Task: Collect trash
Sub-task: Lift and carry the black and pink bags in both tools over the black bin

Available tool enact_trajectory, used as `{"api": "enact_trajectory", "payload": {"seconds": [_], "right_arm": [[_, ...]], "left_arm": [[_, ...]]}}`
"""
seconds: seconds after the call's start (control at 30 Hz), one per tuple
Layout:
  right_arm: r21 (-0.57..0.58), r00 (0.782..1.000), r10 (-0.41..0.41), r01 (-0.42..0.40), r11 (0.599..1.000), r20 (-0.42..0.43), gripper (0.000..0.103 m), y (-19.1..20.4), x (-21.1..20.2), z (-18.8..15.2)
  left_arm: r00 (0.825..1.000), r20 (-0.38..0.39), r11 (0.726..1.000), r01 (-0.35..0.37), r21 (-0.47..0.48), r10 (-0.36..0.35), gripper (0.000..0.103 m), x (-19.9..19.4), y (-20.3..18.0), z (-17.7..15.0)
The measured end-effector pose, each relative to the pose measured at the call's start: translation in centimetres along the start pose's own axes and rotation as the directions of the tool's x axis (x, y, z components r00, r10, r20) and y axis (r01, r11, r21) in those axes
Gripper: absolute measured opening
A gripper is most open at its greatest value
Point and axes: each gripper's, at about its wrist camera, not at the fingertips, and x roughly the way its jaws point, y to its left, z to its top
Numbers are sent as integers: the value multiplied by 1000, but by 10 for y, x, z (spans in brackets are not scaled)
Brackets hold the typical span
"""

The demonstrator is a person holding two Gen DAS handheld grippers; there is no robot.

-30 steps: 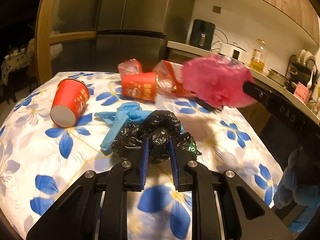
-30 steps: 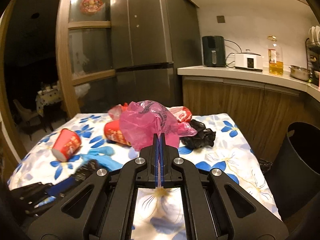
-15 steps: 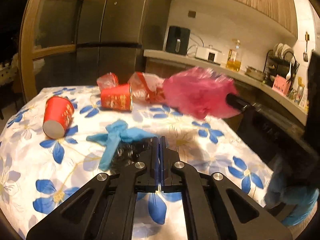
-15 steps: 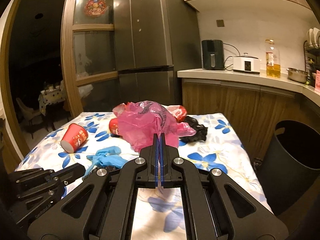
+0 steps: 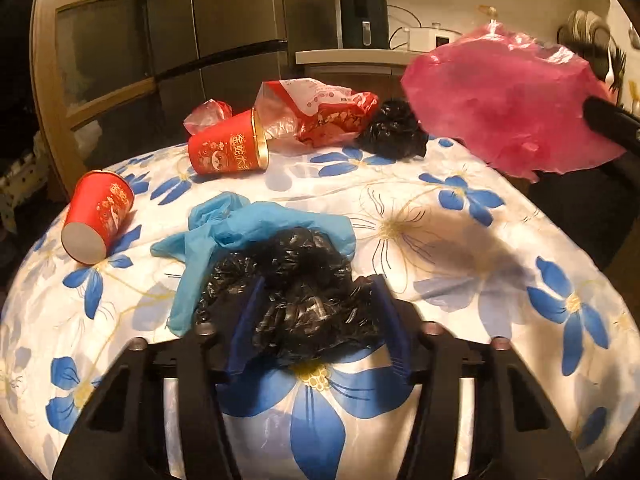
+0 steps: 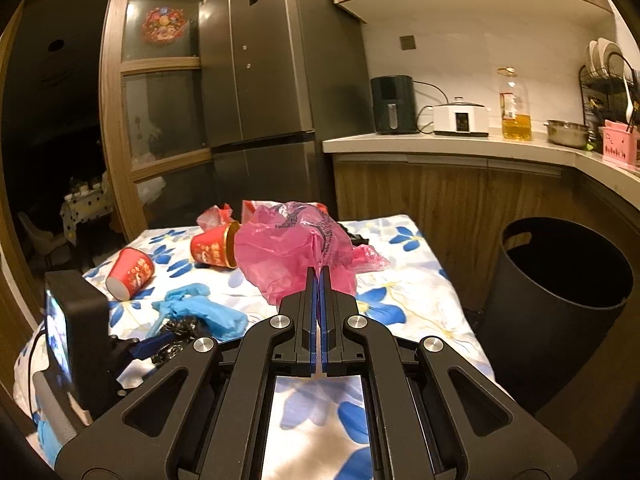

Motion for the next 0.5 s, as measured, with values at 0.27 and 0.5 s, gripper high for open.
{"api": "enact_trajectory", "payload": {"seconds": [0.27, 0.5], "right_arm": [[4, 1000, -11, 11, 1000, 12, 1, -4, -6, -1], [19, 998, -39, 38, 999, 48, 1, -15, -18, 7]], "left_arm": [[997, 65, 999, 30, -24, -28, 16, -27, -2, 6], [977, 163, 988, 147, -55, -136, 16, -63, -11, 35]]}}
